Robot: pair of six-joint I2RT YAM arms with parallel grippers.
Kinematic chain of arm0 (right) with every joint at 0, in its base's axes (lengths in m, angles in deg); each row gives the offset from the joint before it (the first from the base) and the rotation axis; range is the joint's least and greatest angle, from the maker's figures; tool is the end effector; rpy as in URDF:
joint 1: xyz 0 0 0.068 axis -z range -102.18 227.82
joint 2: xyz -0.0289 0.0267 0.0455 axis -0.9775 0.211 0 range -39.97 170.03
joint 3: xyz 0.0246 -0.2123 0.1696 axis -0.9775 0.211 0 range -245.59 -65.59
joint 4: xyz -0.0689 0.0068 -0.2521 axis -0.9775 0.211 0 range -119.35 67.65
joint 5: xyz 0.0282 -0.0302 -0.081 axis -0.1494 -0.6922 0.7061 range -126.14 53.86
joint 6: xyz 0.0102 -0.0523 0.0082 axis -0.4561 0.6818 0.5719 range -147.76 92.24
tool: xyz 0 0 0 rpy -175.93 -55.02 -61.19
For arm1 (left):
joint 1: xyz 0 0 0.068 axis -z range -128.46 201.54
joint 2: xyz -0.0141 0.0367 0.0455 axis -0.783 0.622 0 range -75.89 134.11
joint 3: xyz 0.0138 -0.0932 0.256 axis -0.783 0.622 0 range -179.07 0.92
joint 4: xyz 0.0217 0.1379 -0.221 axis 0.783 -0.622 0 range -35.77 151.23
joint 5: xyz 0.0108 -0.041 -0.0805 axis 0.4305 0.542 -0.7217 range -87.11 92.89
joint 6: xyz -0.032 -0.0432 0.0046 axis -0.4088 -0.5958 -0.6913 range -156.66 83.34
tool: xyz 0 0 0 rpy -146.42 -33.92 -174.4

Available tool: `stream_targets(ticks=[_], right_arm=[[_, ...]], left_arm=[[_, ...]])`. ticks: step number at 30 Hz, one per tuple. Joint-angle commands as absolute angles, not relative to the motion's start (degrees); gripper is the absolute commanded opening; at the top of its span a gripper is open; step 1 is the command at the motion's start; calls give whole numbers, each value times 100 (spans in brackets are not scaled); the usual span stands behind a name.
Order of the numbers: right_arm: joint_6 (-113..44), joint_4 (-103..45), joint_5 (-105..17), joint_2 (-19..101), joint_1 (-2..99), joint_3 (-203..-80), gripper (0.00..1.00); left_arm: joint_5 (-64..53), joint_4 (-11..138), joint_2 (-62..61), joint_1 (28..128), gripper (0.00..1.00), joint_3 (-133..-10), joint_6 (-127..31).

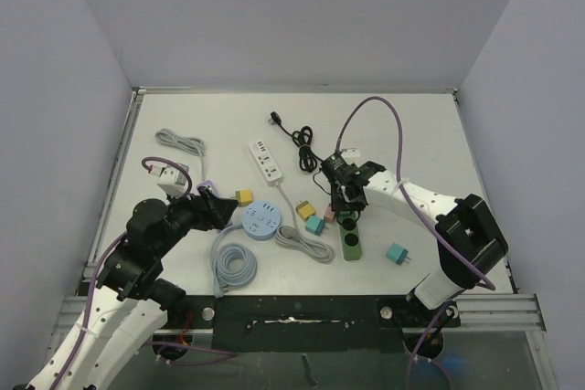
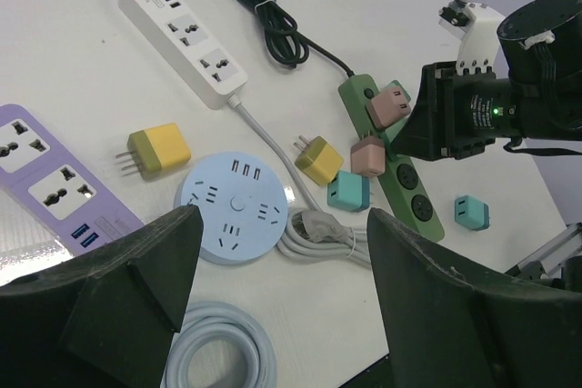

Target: Insert the plug

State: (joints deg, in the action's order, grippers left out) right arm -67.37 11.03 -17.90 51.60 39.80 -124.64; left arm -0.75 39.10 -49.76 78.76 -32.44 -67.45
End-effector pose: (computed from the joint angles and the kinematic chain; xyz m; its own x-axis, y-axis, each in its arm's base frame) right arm 0.2415 0.1746 0.1933 -0.9069 0.0597 -0.4171 0.0853 0.9954 -0.0429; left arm 0.1095 -0.0590 0.2919 -0.4580 -0.3389 -0.8218 0.3221 0.7984 -0.5087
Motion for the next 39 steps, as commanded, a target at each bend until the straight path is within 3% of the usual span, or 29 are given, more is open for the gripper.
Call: stream_targets(ticks=[1,6,12,14,18,21,25,31,39], right_arm=[[-7154,566,-1863,6506,4033,-11629,0],[-7037,311,-2080,6356,4103,-11519,0],[-6854,658,-2032,5374,4117,-12022,0],[-6865,973,-1913,5086,4117,-12389,12],[-7024,1352,-1645,4508,4117,-12904,58],[-7172,1367,-1544,3973,4125,-12985,73],[-7479,1314,-1004,3401,4237,-12766,77],[-7710,826,-959,3159,5176,-12207,77],[-7594,-20,-1722,4337,5917,-12342,78]], left_arm=[[-5,4005,-5025,7887,71,-3329,-6652],[-3,4005,-4964,7887,71,-3327,-6655],[-23,4014,-4825,7879,71,-3338,-6646],[-38,4021,-4773,7879,71,-3336,-6646],[-97,4051,-4659,7878,71,-3347,-6629],[-135,4058,-4606,7877,71,-3353,-6628],[-154,4087,-4595,7871,72,-3351,-6628],[-188,4188,-4584,7871,72,-3345,-6643],[-346,4338,-4373,7874,72,-3376,-6738]])
